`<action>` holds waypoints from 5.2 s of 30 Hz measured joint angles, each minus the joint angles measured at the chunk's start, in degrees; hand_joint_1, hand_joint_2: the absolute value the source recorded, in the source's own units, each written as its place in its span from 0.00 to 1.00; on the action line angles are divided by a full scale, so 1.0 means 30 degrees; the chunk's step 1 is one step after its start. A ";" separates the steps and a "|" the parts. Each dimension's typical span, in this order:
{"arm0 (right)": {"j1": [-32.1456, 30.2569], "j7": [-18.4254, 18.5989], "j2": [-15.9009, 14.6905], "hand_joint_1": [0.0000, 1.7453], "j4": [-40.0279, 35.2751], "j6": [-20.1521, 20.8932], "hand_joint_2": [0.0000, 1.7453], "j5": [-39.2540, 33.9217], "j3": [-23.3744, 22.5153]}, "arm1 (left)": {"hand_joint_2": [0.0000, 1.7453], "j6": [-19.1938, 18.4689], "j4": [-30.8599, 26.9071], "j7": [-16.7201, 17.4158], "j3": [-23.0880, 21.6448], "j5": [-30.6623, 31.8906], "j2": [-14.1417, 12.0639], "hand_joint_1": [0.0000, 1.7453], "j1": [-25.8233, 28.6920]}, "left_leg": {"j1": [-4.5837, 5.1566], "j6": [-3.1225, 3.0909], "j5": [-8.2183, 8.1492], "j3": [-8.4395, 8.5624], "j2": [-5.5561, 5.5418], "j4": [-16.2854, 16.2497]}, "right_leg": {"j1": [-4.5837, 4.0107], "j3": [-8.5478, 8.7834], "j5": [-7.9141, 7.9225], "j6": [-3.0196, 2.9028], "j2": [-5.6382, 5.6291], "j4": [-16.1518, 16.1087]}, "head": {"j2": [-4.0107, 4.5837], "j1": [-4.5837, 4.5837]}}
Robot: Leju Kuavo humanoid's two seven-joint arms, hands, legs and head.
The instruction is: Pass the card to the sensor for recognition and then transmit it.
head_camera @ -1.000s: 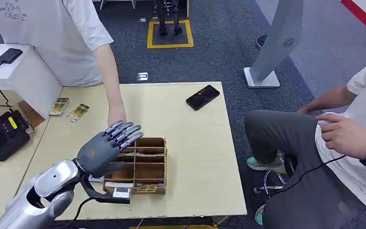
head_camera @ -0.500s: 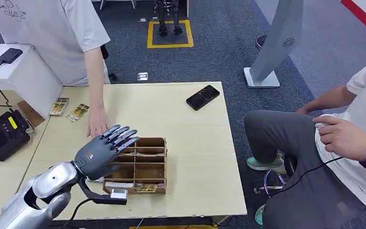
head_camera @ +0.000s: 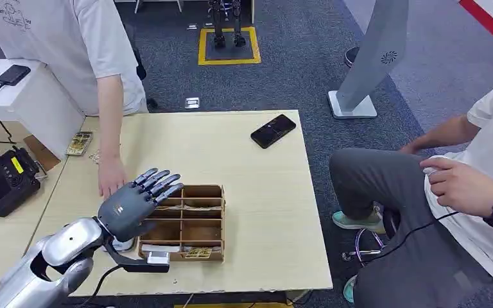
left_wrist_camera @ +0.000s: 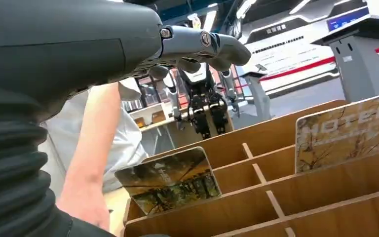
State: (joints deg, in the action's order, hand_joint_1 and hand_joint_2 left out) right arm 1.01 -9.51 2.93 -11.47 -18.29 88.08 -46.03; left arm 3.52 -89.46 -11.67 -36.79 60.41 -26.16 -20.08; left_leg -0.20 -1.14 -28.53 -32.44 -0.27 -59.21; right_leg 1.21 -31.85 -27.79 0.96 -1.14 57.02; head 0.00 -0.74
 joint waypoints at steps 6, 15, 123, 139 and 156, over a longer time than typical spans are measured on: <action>0.0001 0.0000 0.0000 0.00 0.0000 0.0000 0.00 0.0000 -0.0050 | 1.00 0.0000 0.0095 0.0051 0.0014 0.0051 0.0000 0.00 0.0000 | 0.0000 0.0000 0.0000 -0.0001 0.0000 0.0000 | 0.0000 0.0000 0.0000 0.0000 0.0000 0.0000 | 0.0000 0.0000; 0.0000 0.0058 0.0000 0.00 0.0000 0.0007 0.00 0.0000 -0.0175 | 1.00 -0.0007 0.0197 0.0058 0.0022 0.0117 0.0000 0.00 0.0000 | 0.0000 0.0000 0.0000 0.0000 0.0000 0.0000 | 0.0000 0.0000 0.0000 0.0000 0.0000 0.0000 | 0.0000 0.0000; 0.0017 0.0452 0.0080 0.00 0.0000 -0.0007 0.00 0.0044 -0.0437 | 1.00 -0.3686 0.0314 0.3082 0.1450 -0.6389 0.0721 0.00 0.0289 | -0.0012 0.0001 0.0000 -0.0005 -0.0011 0.0000 | -0.0017 -0.0005 -0.0006 -0.0009 0.0014 0.0003 | 0.0000 0.0000; 0.0017 0.0452 0.0080 0.00 0.0000 -0.0007 0.00 0.0044 -0.0437 | 1.00 -0.3577 0.0503 0.3082 0.1442 -0.6368 0.0852 0.00 0.0293 | -0.0013 0.0001 0.0001 -0.0005 -0.0011 0.0000 | -0.0016 -0.0004 -0.0006 -0.0009 0.0014 0.0004 | 0.0000 0.0000; 0.0016 0.0452 0.0095 0.00 0.0000 -0.0007 0.00 0.0044 -0.0437 | 1.00 -0.3475 0.0642 0.3089 0.1449 -0.6367 0.0962 1.00 0.0330 | -0.0013 0.0001 0.0001 -0.0006 -0.0013 0.0000 | -0.0017 -0.0001 -0.0005 -0.0008 0.0016 0.0004 | 0.0000 0.0000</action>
State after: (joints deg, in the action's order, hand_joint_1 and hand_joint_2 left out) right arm 1.06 -8.15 3.21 -11.47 -18.32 88.21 -47.34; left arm -6.91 -87.54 -2.40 -32.44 41.31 -23.28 -19.09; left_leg -0.24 -1.13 -28.53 -32.46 -0.31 -59.21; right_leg 1.16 -31.86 -27.80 0.94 -1.09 57.04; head 0.00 -0.74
